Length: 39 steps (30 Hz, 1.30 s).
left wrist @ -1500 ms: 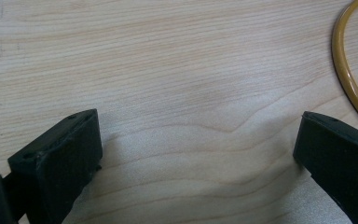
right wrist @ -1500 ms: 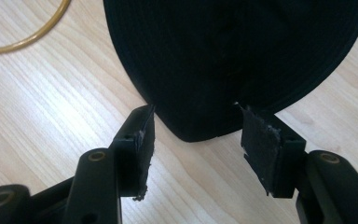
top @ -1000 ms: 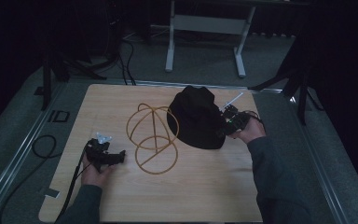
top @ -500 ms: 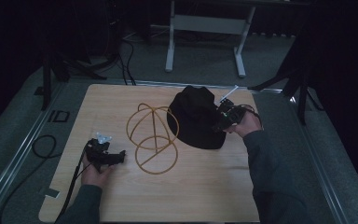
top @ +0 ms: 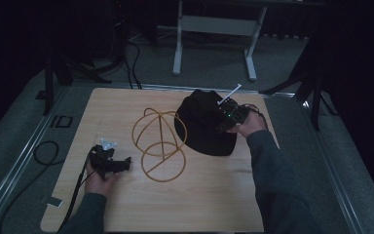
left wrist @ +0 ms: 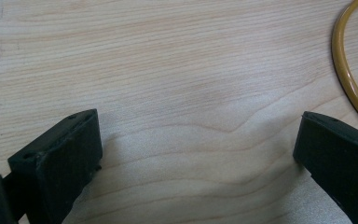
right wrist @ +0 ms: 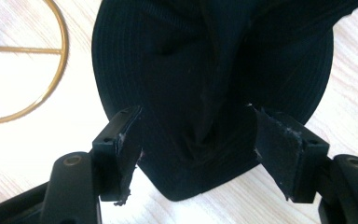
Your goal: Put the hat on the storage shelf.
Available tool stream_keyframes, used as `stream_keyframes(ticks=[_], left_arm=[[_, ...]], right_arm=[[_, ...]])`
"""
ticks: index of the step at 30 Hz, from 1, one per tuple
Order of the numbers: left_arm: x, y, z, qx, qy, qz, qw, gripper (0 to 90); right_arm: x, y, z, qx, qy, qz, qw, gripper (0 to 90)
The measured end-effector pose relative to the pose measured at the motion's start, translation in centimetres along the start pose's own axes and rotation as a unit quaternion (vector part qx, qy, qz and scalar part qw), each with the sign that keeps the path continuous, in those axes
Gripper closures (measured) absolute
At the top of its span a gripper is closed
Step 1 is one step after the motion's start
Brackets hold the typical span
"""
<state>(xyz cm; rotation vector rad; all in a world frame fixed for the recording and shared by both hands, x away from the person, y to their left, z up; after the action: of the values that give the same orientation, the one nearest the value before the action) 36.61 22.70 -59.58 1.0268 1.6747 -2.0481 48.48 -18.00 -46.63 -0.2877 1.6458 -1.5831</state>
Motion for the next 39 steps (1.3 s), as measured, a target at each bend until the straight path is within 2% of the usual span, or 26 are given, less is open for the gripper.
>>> stream_keyframes(ticks=[8,15,19,22,27,30,33,39], left_arm=[[0.0,0.0,0.0,0.000,0.000,0.000,1.0000,1.3],[0.0,0.0,0.0,0.000,0.000,0.000,1.0000,1.3],[0.0,0.0,0.0,0.000,0.000,0.000,1.0000,1.3],[0.0,0.0,0.0,0.000,0.000,0.000,1.0000,1.3],[0.0,0.0,0.0,0.000,0.000,0.000,1.0000,1.3],[0.0,0.0,0.0,0.000,0.000,0.000,1.0000,1.3],[0.0,0.0,0.0,0.000,0.000,0.000,1.0000,1.3],[0.0,0.0,0.0,0.000,0.000,0.000,1.0000,1.3]], right_arm=[[-1.0,-0.2,0.2,0.005,-0.001,0.013,0.9999,32.5],[-1.6,0.2,0.6,0.004,0.006,0.015,0.9999,33.0],[-2.2,0.6,0.8,-0.005,0.016,0.020,0.9997,33.9],[-2.5,1.0,0.8,0.000,0.017,0.024,0.9996,36.8],[-2.8,1.6,0.7,-0.002,0.021,0.016,0.9997,37.8],[-3.0,1.9,0.8,0.000,0.024,0.015,0.9996,41.9],[-3.1,2.4,0.8,0.003,0.026,0.003,0.9997,43.0],[-3.6,3.4,0.8,-0.006,0.044,-0.011,0.9990,46.6]])
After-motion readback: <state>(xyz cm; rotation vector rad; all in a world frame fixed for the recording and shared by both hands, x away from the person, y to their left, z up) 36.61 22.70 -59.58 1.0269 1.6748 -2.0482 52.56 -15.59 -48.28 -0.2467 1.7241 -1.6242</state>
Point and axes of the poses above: each handheld gripper's, and its own axes: y roughly forward along the jaws, x roughly out of its underside, z roughly to its right, the point moved 4 cm from there along y, roughly forward along the jaws, and after that the axes turned 6 degrees about x, right-handed, at the moved point
